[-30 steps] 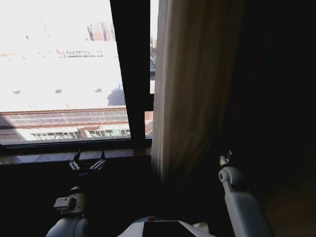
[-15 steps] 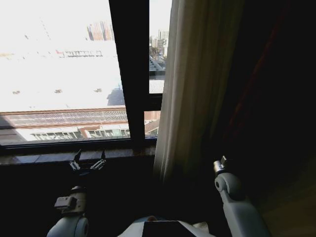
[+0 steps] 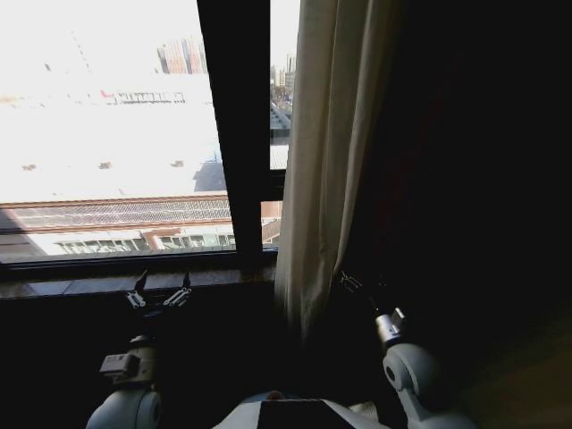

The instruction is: Open the curtains by pulling them apart, changing their state from closed to fully open.

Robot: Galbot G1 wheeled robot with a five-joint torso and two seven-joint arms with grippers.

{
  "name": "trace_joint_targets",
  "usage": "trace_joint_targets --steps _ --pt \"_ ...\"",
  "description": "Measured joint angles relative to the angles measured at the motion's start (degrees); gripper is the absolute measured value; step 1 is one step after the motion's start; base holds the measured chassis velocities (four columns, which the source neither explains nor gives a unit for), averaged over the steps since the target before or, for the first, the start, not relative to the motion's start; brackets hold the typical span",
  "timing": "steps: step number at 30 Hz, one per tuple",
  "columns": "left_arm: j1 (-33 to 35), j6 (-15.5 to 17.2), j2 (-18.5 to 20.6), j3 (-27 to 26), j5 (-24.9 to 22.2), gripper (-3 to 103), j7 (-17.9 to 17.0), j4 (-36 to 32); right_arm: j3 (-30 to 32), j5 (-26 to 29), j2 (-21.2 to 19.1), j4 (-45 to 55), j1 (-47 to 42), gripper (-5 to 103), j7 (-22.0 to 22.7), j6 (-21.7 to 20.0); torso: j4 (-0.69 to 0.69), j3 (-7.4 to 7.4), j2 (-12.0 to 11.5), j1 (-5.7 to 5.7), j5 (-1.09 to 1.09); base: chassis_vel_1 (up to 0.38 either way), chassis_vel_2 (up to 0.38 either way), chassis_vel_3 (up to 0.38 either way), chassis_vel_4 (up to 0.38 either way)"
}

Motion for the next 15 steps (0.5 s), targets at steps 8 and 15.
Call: trace_joint_targets --steps 8,15 --pt "-0.67 0.32 0.78 -0.11 -0.3 100 0.01 0.8 -1.81 -1.95 1.42 -2.81 2.07 100 0.09 4.05 0.01 0.0 0.0 0.0 -0.01 0.0 0.0 0.0 0.0" --pt "-0.91 0.33 0.89 0.26 -0.35 100 0.04 1.61 -1.46 -3.61 1.56 -4.05 2.74 100 -0.39 4.37 0.0 0.0 0.0 0.0 0.0 0.0 0.0 0.0 0.0"
